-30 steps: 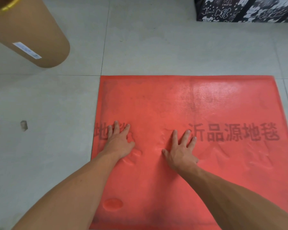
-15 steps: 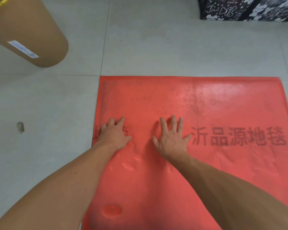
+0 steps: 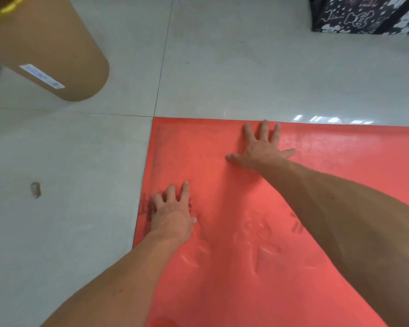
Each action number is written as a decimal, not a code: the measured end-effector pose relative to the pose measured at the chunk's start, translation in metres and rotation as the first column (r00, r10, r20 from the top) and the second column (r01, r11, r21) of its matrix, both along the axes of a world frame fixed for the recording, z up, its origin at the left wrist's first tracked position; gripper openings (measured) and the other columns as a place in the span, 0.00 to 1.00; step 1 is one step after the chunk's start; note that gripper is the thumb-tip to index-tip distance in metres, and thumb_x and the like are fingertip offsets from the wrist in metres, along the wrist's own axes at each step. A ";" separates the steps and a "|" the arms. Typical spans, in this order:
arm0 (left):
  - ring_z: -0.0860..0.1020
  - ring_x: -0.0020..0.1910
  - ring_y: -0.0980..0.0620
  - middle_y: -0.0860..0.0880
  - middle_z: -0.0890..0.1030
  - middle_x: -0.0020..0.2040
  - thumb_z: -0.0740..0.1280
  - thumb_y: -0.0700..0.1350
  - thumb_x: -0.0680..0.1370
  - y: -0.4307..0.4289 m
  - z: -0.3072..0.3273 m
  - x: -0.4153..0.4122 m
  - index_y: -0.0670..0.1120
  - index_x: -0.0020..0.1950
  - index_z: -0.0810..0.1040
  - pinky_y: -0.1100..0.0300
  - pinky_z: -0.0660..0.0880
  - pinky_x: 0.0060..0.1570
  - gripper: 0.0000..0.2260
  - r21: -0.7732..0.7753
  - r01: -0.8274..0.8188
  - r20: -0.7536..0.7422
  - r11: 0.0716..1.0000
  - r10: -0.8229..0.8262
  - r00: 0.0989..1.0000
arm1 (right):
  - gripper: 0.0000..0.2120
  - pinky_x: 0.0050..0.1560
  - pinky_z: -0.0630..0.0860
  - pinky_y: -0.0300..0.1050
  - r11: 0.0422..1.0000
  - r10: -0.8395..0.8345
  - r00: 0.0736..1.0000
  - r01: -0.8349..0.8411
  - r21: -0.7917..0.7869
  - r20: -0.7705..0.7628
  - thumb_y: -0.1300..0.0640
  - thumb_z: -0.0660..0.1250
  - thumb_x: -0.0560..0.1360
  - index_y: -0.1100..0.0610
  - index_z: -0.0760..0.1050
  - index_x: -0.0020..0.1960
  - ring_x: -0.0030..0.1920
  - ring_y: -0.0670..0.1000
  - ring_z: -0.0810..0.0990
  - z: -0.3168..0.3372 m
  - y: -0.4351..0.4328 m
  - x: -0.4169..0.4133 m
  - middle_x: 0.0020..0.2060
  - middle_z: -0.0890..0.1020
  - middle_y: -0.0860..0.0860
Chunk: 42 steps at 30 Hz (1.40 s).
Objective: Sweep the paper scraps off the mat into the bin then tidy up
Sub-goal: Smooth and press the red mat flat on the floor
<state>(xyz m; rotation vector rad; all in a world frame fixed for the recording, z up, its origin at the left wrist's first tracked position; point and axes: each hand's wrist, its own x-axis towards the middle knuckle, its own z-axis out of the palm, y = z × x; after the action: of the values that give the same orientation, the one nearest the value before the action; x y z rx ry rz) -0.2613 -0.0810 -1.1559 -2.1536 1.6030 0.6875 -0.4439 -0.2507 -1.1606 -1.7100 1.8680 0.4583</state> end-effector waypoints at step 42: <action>0.46 0.77 0.42 0.46 0.49 0.79 0.70 0.63 0.69 -0.179 -0.005 0.067 0.56 0.78 0.52 0.47 0.52 0.75 0.43 -0.044 -0.011 -0.071 0.999 0.008 0.997 | 0.55 0.58 0.50 0.85 0.999 0.005 0.999 -0.007 0.037 0.050 0.32 0.71 0.66 0.43 0.37 0.78 0.76 0.57 0.32 0.003 -0.015 0.002 0.77 0.35 0.43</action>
<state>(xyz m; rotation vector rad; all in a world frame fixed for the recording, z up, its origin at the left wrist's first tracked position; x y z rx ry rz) -0.1941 -0.2595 -1.1613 -2.1922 1.6602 0.7459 -0.4415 -0.2652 -1.1576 -1.6877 1.8092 0.4461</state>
